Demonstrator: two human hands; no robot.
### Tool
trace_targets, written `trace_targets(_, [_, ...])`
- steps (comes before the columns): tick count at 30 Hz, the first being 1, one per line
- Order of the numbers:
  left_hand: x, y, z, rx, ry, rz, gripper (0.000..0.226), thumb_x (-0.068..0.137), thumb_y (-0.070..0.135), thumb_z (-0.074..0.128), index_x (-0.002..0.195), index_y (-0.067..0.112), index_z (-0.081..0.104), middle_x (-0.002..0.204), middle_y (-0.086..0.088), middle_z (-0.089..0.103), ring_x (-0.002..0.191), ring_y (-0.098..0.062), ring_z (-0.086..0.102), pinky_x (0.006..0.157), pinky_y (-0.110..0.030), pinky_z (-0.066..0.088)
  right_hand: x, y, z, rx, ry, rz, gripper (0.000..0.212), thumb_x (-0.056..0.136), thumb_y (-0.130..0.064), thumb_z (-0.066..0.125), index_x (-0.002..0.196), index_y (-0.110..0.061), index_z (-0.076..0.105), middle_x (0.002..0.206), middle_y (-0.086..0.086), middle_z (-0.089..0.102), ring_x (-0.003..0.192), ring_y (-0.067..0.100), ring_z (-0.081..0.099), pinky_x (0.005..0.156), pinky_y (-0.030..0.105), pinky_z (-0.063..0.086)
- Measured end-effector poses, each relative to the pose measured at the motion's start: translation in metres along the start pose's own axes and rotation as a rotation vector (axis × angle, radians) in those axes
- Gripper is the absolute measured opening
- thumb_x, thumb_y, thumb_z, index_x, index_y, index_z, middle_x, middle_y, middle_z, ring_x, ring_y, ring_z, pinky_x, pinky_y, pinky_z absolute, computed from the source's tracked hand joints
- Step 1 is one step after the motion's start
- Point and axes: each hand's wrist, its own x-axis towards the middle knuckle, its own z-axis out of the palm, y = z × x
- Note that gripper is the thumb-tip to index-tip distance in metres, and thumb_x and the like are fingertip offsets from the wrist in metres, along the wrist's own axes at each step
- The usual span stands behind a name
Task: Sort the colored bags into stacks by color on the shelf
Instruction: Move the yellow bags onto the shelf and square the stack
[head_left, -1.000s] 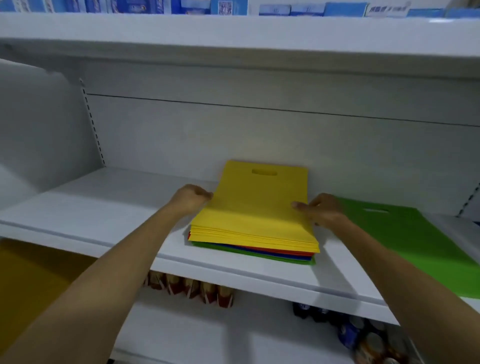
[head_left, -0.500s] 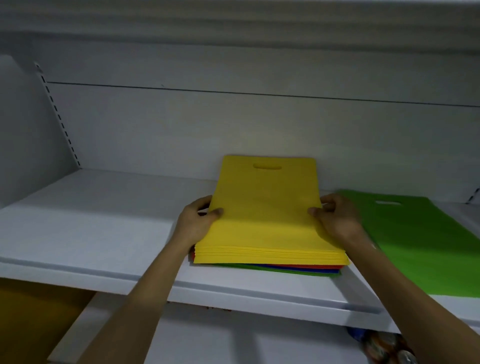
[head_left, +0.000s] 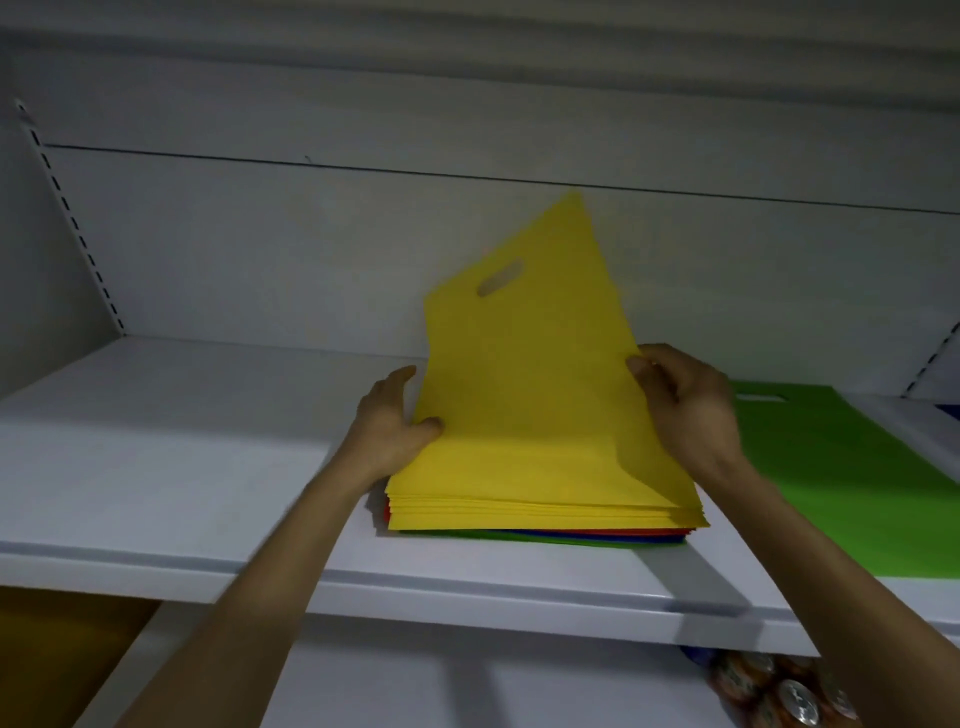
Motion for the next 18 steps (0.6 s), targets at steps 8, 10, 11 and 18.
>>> trace_targets(8, [-0.009,0.042,-0.019,-0.445,0.087,-0.007,0.035,0.093,0.027,0.061,0.125,0.014,0.054,0.119,-0.005,0.062,0.11,-0.026,0.061,0.09,-0.038,0.051,0.005,-0.032,-0.029,0.549,0.137,0.376,0.011,0.096,-0.023,0.055,0.097,-0.02,0.066,0.086,-0.011,0.064,0.072,-0.001,0.059,0.058,0.005,0.047])
trace_targets(10, [-0.018,0.053,-0.019,-0.509,0.123,0.062,0.009,0.094,0.022,0.059,0.102,0.018,0.062,0.099,0.001,0.067,0.096,-0.024,0.065,0.083,-0.036,0.052,-0.002,-0.032,-0.038,0.523,0.145,0.376,0.012,0.096,-0.024,0.055,0.097,-0.019,0.066,0.084,-0.011,0.065,0.067,-0.003,0.059,0.056,0.007,0.047])
trace_targets(11, [-0.022,0.058,-0.017,-0.516,0.142,0.094,0.005,0.095,0.021,0.058,0.093,0.02,0.063,0.091,0.002,0.067,0.088,-0.023,0.064,0.078,-0.035,0.05,-0.007,-0.029,-0.043,0.49,0.15,0.362,0.013,0.096,-0.023,0.055,0.095,-0.017,0.066,0.081,-0.009,0.065,0.061,-0.005,0.058,0.053,0.008,0.046])
trace_targets(18, [-0.038,0.1,0.031,-0.37,0.117,0.327,0.013,0.095,0.021,0.058,0.086,0.014,0.063,0.076,-0.014,0.064,0.063,-0.025,0.056,0.059,-0.035,0.045,-0.05,-0.006,-0.103,0.335,0.289,0.346,0.018,0.095,-0.02,0.058,0.079,-0.023,0.065,0.069,-0.003,0.064,0.056,0.005,0.055,0.051,0.02,0.046])
